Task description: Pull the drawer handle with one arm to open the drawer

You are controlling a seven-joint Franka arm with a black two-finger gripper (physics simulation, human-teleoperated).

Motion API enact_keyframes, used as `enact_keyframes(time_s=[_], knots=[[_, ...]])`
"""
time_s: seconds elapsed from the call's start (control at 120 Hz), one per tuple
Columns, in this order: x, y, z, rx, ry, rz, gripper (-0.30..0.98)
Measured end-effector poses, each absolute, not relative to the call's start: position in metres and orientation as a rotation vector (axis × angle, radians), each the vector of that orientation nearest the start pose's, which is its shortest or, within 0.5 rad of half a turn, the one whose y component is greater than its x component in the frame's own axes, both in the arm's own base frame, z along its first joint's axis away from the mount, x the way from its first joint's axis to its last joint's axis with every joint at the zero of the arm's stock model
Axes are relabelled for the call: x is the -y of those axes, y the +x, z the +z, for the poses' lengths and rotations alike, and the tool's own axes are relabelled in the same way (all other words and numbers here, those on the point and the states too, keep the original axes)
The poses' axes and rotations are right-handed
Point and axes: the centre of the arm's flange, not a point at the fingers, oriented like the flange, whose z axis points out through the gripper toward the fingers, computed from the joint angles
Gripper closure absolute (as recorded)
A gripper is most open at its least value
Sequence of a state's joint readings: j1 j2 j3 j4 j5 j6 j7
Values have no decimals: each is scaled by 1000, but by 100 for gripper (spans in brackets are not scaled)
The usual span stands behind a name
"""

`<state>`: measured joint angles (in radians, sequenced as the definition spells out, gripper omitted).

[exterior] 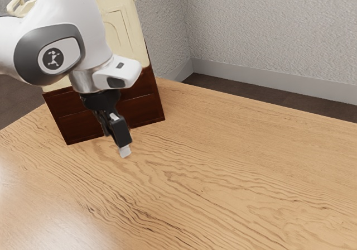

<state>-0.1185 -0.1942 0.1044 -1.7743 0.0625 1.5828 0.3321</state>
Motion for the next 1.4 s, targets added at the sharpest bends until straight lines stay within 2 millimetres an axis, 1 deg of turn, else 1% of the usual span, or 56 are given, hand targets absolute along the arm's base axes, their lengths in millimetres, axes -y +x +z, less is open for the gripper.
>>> enact_keyframes(time_s=[0.067, 0.183, 0.258, 0.317, 0.367, 0.458, 0.483, 0.533, 0.583, 0.7, 0.792, 0.933, 1.017, 1.092, 1.175, 1.225, 1.292, 1.4], knots=[[-27, 491, 630, -509, -3062, 33, 0], [-51, 493, 627, -566, -3032, 16, 0], [-64, 497, 625, -620, -3002, -14, 0], [-68, 507, 618, -670, -2956, -13, 0], [-75, 512, 615, -702, -2925, -17, 0], [-103, 517, 615, -697, -2900, -28, 0], [-108, 517, 616, -698, -2892, -32, 0], [-111, 518, 619, -717, -2878, -43, 0], [-114, 521, 617, -742, -2871, -43, 0], [-103, 533, 611, -853, -2852, -48, 0], [-106, 539, 604, -907, -2856, -64, 0], [-123, 564, 589, -975, -2864, -81, 0], [-135, 574, 587, -992, -2856, -99, 0], [-155, 574, 585, -979, -2858, -102, 0], [-181, 569, 585, -945, -2864, -102, 0], [-192, 566, 585, -936, -2865, -101, 0], [-196, 565, 585, -947, -2859, -102, 0], [-188, 570, 585, -997, -2837, -112, 0]])
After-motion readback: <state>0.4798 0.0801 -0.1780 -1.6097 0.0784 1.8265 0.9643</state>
